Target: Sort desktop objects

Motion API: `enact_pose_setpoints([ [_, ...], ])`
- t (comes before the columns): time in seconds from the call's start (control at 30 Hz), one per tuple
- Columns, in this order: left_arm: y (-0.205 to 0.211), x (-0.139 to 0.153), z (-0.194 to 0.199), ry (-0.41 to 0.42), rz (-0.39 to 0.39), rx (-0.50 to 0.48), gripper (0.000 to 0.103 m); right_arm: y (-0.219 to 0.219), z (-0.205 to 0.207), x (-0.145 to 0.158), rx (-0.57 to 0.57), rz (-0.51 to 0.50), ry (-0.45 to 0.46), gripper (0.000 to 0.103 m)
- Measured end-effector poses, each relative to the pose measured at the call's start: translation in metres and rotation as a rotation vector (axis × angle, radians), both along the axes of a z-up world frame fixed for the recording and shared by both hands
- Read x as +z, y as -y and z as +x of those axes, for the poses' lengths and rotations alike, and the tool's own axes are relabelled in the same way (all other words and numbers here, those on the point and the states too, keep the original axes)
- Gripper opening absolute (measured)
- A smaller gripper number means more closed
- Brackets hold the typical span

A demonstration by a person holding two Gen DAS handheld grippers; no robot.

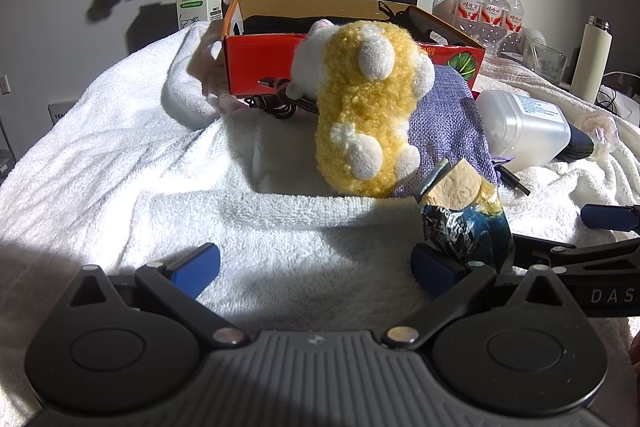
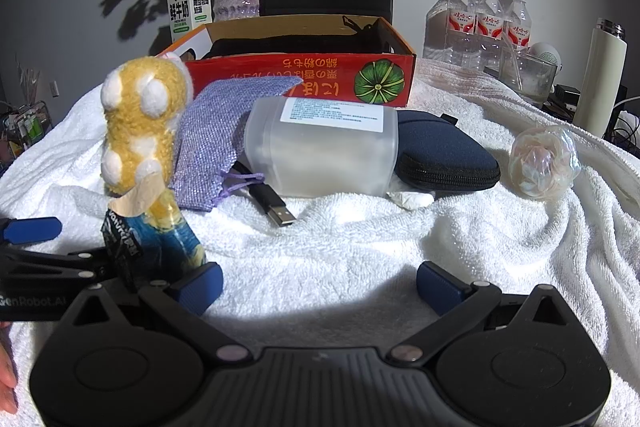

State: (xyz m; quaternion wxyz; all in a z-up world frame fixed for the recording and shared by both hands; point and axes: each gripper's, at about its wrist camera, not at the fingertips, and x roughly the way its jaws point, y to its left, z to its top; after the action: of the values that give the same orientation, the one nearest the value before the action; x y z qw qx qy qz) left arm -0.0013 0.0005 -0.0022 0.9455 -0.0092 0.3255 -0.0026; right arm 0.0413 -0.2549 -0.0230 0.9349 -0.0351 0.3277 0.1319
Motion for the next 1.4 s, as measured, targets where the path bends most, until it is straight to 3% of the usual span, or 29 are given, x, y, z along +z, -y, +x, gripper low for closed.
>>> enact_pose_setpoints([
  [0.9,0.0,0.0,0.0,0.001,-0.007,0.001,0.103,0.0,-0.001,0.0,0.0,-0.001,0.0,0.103],
  [1.03,-0.019,0.018,-0.016,0.048,-0.119,-0.08,0.102,0.0,-0.001,0.0,0.001,-0.002,-0.001,0.103],
  [1.13,-0.04,0.042,-0.034,0.176,-0.187,-0.08,0.103,-0.002,-0.006,0.006,0.024,-0.025,-0.029,0.103],
  [1.2,-0.048,0.052,-0.038,0.227,-0.196,-0.09,0.103,-0.002,-0.014,0.016,0.031,0.021,-0.054,0.103],
  [1.3,-0.053,0.051,-0.023,0.222,-0.218,-0.093,0.103,-0.007,-0.037,0.036,0.125,0.152,0.027,0.103],
  [1.4,-0.046,0.046,0.011,0.186,-0.232,-0.124,0.103,-0.031,-0.043,0.041,0.237,0.122,0.084,0.103],
])
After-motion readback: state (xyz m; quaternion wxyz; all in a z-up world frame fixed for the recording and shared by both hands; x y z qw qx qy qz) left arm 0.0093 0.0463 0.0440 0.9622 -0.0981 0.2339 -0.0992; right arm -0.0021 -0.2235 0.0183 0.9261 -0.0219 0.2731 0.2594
